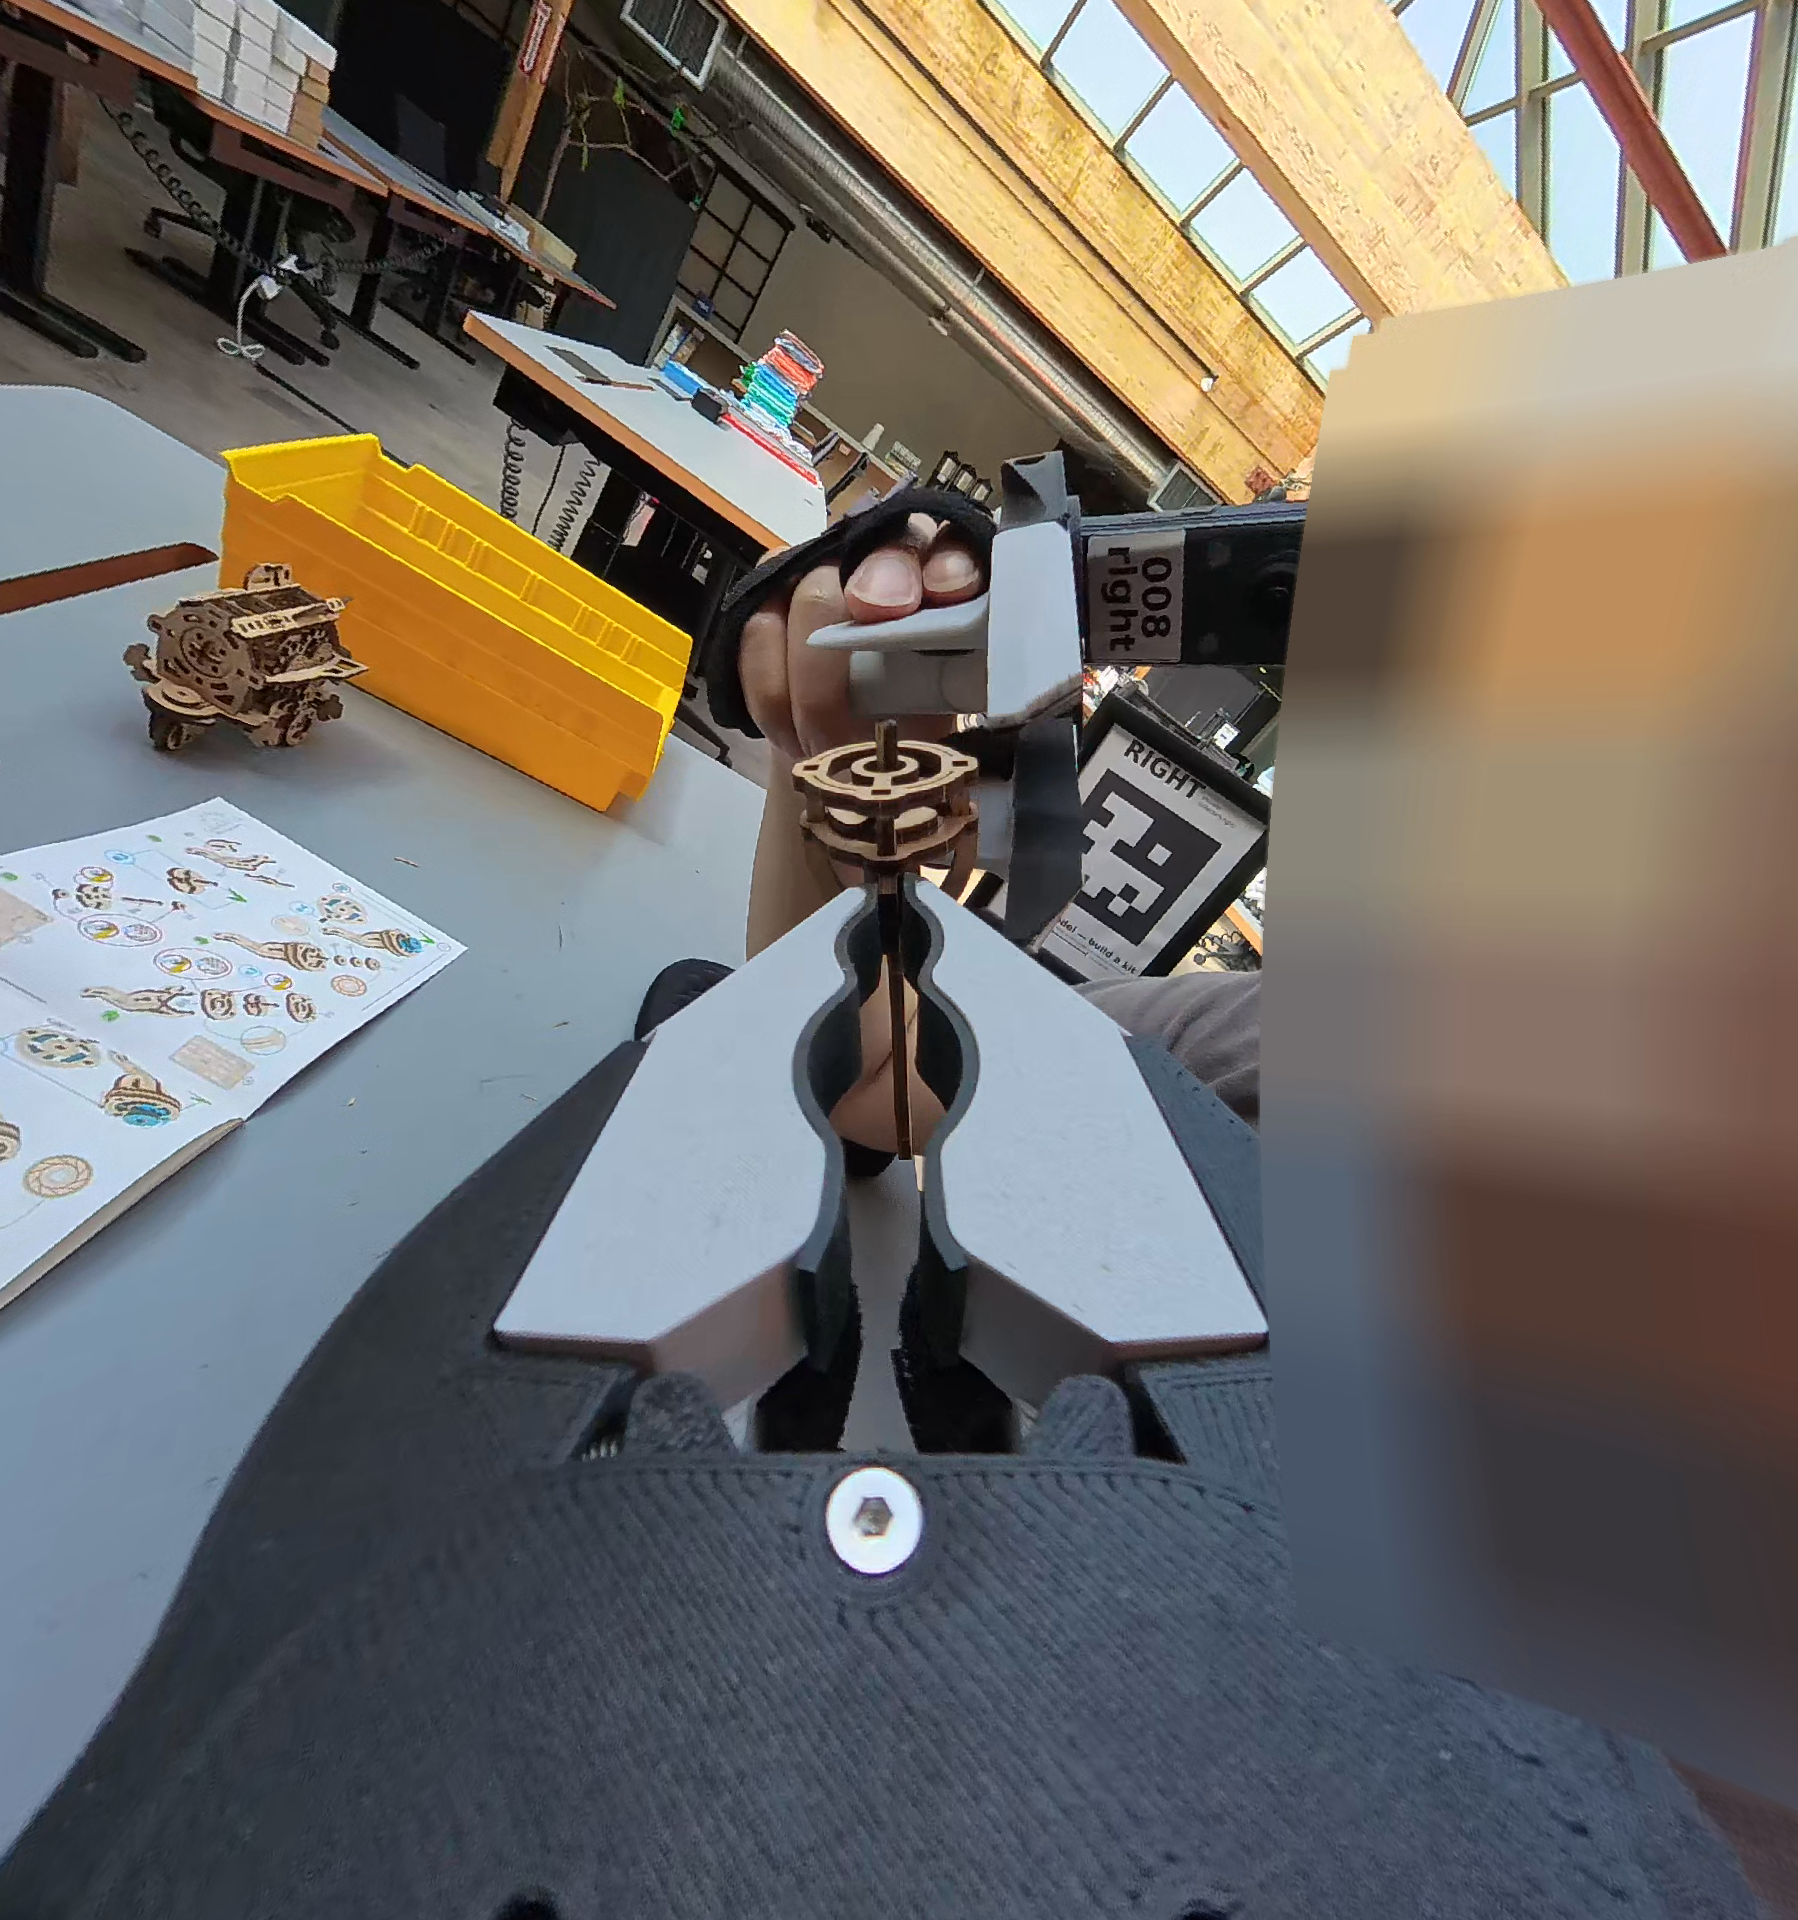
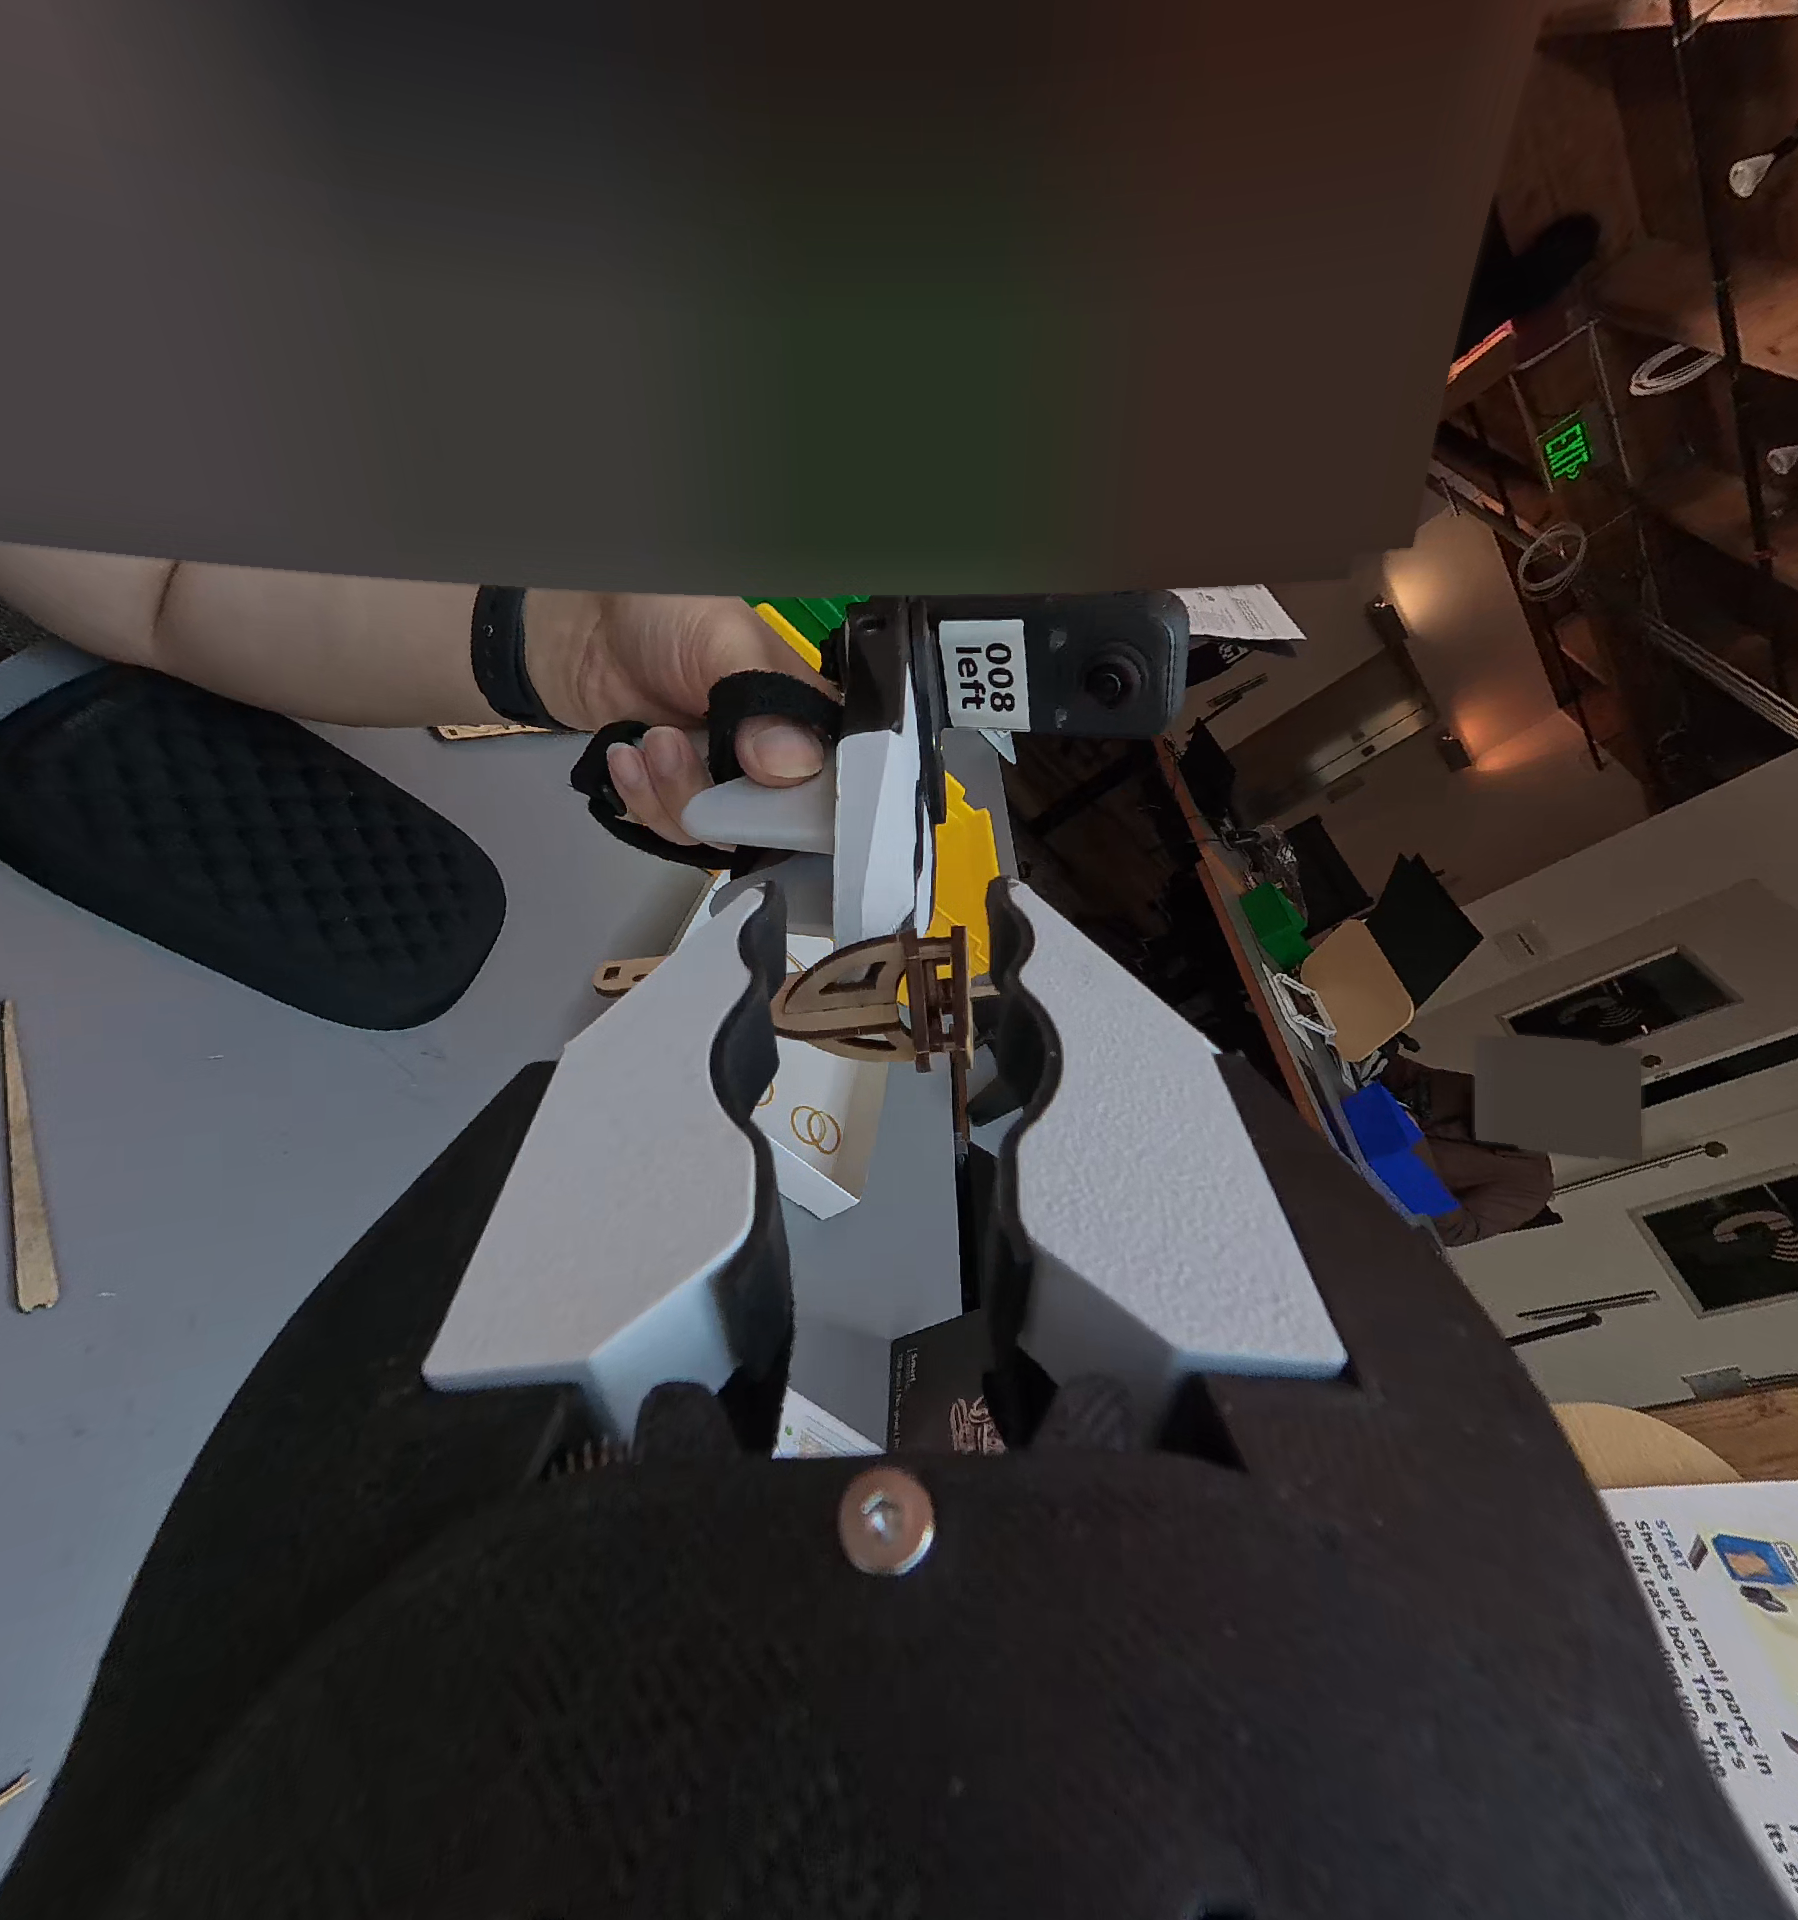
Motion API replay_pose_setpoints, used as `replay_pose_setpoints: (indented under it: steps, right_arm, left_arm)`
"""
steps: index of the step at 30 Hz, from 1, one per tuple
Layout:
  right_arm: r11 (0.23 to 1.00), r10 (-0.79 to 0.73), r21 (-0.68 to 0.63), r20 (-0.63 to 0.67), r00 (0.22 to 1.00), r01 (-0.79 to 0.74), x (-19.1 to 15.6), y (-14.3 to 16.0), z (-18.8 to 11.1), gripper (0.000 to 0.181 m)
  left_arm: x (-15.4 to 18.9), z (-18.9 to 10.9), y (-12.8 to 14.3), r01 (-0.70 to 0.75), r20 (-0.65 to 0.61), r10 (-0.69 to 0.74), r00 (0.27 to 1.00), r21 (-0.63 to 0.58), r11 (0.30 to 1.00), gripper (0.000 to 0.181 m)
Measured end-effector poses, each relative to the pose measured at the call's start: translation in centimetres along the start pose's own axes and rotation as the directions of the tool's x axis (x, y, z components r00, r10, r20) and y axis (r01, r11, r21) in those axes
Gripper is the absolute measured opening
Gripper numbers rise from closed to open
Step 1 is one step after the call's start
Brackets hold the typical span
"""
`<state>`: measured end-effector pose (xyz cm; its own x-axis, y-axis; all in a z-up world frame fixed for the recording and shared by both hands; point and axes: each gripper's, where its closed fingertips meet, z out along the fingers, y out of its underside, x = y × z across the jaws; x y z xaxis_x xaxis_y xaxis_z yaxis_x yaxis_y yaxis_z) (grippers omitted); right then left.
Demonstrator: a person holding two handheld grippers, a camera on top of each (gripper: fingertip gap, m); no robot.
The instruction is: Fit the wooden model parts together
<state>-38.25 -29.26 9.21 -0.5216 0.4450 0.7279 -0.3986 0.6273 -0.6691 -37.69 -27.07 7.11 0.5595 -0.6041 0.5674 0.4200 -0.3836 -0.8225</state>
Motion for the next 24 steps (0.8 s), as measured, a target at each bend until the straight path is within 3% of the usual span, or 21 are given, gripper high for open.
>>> replay_pose_setpoints:
  steps: [1,5,8,14,24]
  right_arm:
    - [1.000,0.009,0.005,-0.002,1.000,-0.009,0.1,-0.1,-0.1,0.040]
    - [0.997,0.060,0.053,0.026,0.998,-0.061,0.1,-0.6,-0.8,0.044]
    - [0.998,0.061,0.004,0.056,0.997,-0.061,-0.5,0.3,-0.5,0.049]
    - [0.995,0.078,-0.059,0.065,0.995,-0.075,-0.9,1.5,0.5,0.042]
    - [1.000,0.011,-0.026,-0.007,1.000,-0.011,-0.2,0.7,0.4,0.034]
  left_arm:
    - [-0.1,0.1,0.1,-0.012,0.011,0.012,1.000,-0.006,1.000,0.000]
    - [-0.3,0.2,0.5,-0.063,0.062,0.065,0.996,-0.033,0.997,0.000]
    - [-0.2,0.3,0.5,-0.067,0.065,0.069,0.995,-0.031,0.997,0.000]
    - [0.0,0.4,0.6,-0.078,0.065,0.080,0.995,-0.035,0.996,0.000]
    - [0.4,0.2,0.2,-0.074,0.047,0.075,0.996,-0.016,0.997,0.000]
